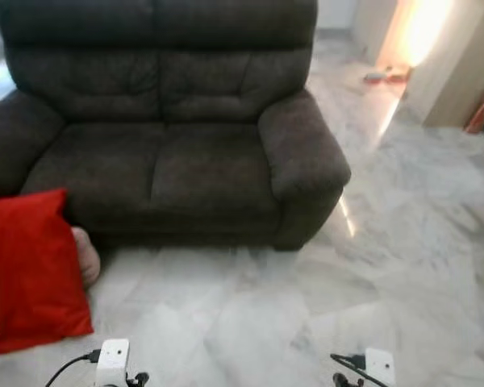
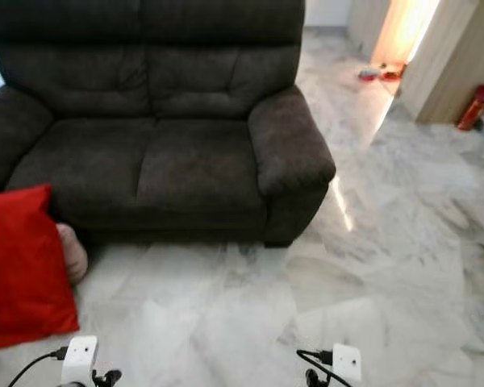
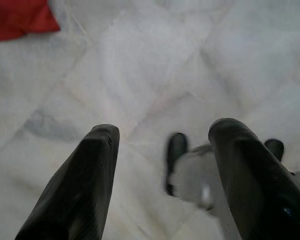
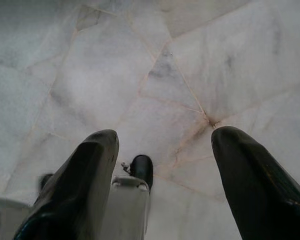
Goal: Move the pillow to the sofa from floor
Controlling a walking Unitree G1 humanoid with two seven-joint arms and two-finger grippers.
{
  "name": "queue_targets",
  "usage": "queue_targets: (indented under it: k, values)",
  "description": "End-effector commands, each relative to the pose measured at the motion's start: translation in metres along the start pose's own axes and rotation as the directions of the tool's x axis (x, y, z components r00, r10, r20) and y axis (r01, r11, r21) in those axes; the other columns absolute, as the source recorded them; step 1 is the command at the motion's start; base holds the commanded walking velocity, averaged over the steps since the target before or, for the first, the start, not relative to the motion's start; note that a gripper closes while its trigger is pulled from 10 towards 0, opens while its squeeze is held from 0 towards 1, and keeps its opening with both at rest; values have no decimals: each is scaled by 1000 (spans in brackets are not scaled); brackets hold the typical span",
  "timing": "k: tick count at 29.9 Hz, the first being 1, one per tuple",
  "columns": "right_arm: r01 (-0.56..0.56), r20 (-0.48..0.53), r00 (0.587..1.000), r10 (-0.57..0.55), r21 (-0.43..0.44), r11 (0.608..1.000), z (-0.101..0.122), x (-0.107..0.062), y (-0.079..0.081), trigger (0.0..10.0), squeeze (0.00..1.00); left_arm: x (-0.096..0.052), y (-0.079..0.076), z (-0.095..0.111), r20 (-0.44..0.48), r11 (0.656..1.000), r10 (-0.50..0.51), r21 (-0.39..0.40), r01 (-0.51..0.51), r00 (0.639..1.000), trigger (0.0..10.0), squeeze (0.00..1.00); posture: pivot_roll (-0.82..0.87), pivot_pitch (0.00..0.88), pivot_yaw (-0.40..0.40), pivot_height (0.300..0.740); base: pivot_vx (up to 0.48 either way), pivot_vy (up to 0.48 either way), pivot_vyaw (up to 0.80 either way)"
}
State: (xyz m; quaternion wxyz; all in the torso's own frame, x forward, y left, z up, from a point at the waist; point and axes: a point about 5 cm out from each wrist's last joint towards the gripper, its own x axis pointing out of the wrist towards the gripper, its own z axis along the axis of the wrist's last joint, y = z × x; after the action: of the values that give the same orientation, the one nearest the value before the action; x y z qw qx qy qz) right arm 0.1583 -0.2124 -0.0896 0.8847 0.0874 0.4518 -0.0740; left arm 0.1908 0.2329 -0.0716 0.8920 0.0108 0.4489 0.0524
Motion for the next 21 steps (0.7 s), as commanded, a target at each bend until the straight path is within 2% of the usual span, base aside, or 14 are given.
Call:
queue_targets:
  k: [1,21]
  values:
    - [-10,-1,1000,10,11,1000,-1,1,5,10000,0,-2,7,-8,-29,1000,19,-6,-19,999,10000,0,108,51,-54,740,0,469,0]
    - [-17,3,1000,17,10,1000,2,1,6,10000,0,-1,5,-6,-28,1000,20,-13,-20,999,10000,0,114,54,-55,740,0,468,0]
